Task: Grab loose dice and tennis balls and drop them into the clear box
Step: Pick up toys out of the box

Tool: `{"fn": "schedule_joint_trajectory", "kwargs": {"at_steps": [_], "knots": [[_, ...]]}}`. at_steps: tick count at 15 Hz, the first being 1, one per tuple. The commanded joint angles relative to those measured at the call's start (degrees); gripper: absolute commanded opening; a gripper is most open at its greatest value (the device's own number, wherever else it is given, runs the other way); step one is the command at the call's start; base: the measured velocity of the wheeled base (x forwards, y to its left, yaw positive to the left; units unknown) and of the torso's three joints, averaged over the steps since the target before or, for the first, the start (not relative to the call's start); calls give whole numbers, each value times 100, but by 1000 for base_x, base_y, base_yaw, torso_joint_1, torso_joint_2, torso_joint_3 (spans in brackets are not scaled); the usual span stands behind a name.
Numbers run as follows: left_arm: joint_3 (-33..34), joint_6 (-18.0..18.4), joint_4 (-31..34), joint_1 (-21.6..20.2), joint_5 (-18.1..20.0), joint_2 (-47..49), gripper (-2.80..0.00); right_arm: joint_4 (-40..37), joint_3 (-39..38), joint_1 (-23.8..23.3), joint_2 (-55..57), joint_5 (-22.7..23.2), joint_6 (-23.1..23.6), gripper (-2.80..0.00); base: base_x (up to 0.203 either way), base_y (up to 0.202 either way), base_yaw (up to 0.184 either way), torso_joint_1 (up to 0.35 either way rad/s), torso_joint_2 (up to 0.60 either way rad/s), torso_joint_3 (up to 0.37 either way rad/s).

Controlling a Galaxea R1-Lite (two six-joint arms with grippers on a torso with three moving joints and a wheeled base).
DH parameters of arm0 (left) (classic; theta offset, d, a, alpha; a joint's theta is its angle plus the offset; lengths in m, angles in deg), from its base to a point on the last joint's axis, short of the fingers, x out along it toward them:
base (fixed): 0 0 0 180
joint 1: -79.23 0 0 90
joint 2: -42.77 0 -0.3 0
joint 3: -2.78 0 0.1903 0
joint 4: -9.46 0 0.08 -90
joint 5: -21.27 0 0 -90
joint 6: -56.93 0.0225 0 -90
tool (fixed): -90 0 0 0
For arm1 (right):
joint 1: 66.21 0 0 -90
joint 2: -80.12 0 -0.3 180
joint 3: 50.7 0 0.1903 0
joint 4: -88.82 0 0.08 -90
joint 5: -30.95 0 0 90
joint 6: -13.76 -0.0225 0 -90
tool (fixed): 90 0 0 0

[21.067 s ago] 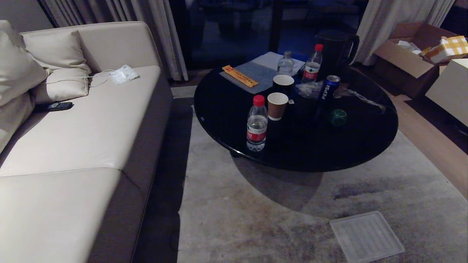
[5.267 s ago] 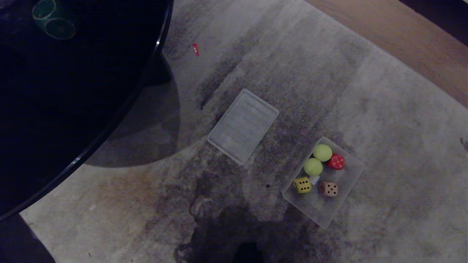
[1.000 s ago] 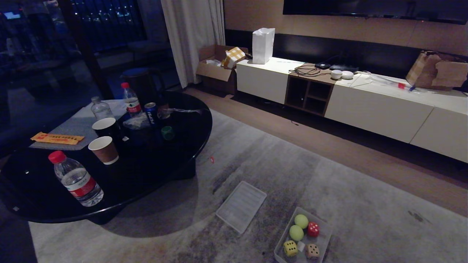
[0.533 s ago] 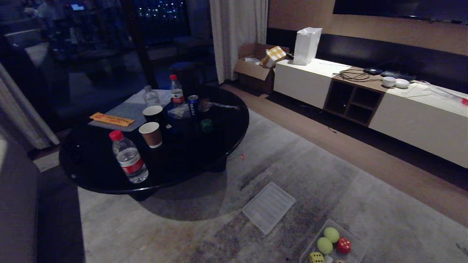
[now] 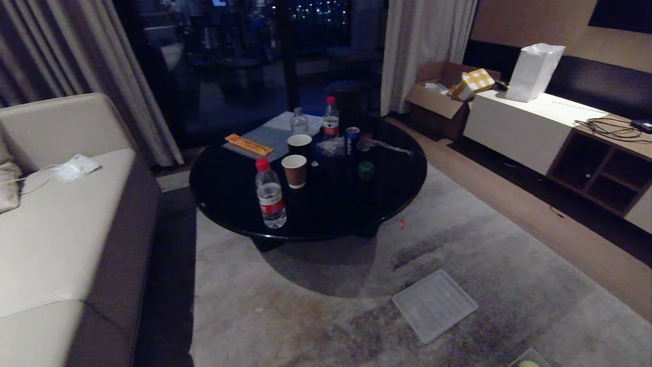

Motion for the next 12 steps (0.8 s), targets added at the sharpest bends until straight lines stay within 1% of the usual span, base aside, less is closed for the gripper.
{"fn": "schedule_joint_trajectory", "kwargs": {"at_steps": [1,5,7,12], "knots": [[0,-7,-2,0,-4,-3,-280,2,-53,2,7,2,-2,-280,0,-10,167,2,2,12],[0,-8,-2,0,-12,-2,-280,2,-62,2,7,2,-2,-280,0,-7,163,2,3,2],[0,-12,-2,0,-12,-7,-280,2,-56,2,7,2,-2,-280,1,-7,122,1,2,0],[0,-16,-2,0,-4,-2,-280,2,-62,2,7,2,-2,-280,2,1,11,1,1,0]]}}
